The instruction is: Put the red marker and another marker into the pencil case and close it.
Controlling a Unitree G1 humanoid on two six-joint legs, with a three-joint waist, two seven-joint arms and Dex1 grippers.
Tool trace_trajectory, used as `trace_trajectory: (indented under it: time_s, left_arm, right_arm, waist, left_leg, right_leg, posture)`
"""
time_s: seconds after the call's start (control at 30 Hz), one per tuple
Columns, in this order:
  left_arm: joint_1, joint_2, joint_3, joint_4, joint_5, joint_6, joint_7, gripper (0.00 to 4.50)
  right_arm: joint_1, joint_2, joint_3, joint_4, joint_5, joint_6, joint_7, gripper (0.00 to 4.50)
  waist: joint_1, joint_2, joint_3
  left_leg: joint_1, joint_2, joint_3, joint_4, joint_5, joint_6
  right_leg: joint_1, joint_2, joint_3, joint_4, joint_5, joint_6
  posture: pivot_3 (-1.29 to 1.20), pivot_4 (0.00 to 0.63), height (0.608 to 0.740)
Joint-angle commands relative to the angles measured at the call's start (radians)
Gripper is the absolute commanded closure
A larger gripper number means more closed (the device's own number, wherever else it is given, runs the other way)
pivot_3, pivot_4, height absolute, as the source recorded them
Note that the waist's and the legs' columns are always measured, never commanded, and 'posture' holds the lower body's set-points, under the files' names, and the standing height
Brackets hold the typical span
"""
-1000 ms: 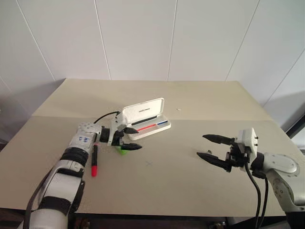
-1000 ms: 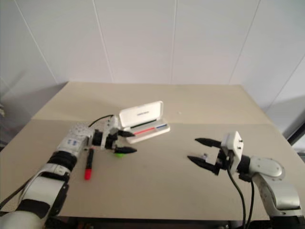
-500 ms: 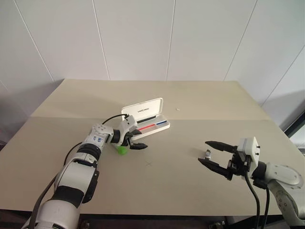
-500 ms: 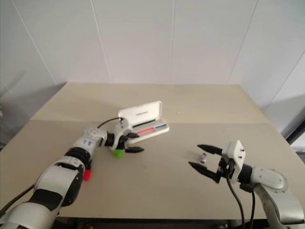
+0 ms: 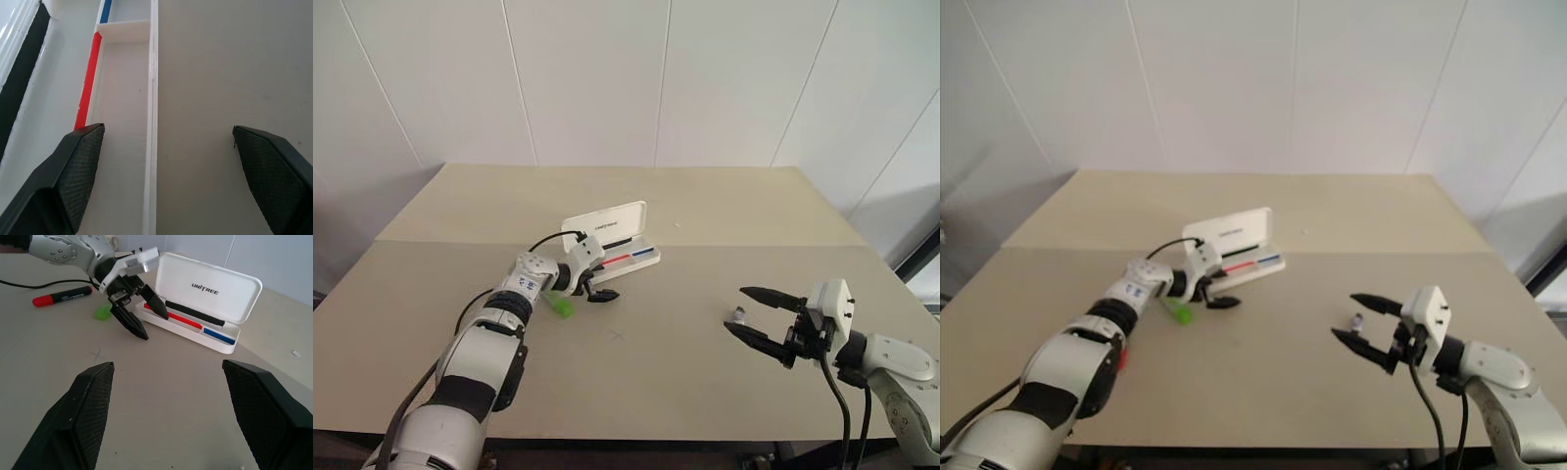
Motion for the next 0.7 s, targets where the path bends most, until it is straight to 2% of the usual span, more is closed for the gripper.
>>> trace_trajectory:
  time_s: [0.03,0.17,0.5,0.7]
  left_arm:
    - [-0.008,0.012,-0.005,0.020,0.034,0.028,0.041,0.20]
    - [-0.012,0.012,-0.007,0.019,0.038,0.044,0.060,1.21]
    - [-0.014,0.026,0.005,0.003,0.032,0.028,0.021,4.41]
    - [-0.007,0.048,0.012,-0.025,0.018,-0.004,-0.046,4.48]
  right_arm:
    - [-0.018,-0.007,-0.017,-0.024,0.009,-0.012,-0.003,0.00]
    - [-0.021,-0.007,-0.016,-0.022,0.008,-0.011,-0.001,0.00]
    - [-0.050,-0.011,-0.004,-0.003,0.003,-0.004,0.006,0.00]
    - [-0.057,-0.010,0.001,0.001,0.003,-0.003,0.011,0.00]
  waist:
    - [-0.001,0.000,0.000]
    - [-0.001,0.000,0.000]
    - [0.002,0.000,0.000]
    - [0.001,0.000,0.000]
  left_leg:
    - [0.000,0.000,0.000,0.000,0.000,0.000]
    - [0.000,0.000,0.000,0.000,0.002,0.000]
    - [0.000,0.000,0.000,-0.001,0.003,0.000]
    - [0.000,0.000,0.000,-0.002,0.002,0.000]
  right_leg:
    - [0.000,0.000,0.000,0.000,0.000,0.000]
    - [0.000,0.000,0.000,0.000,0.001,0.000]
    - [0.000,0.000,0.000,0.000,0.002,0.000]
    - [-0.001,0.000,0.000,-0.001,0.002,0.000]
  posture:
    - [0.00,0.150,0.740]
    - [0.00,0.150,0.740]
    - [0.00,0.150,0.740]
    - [0.00,0.150,0.740]
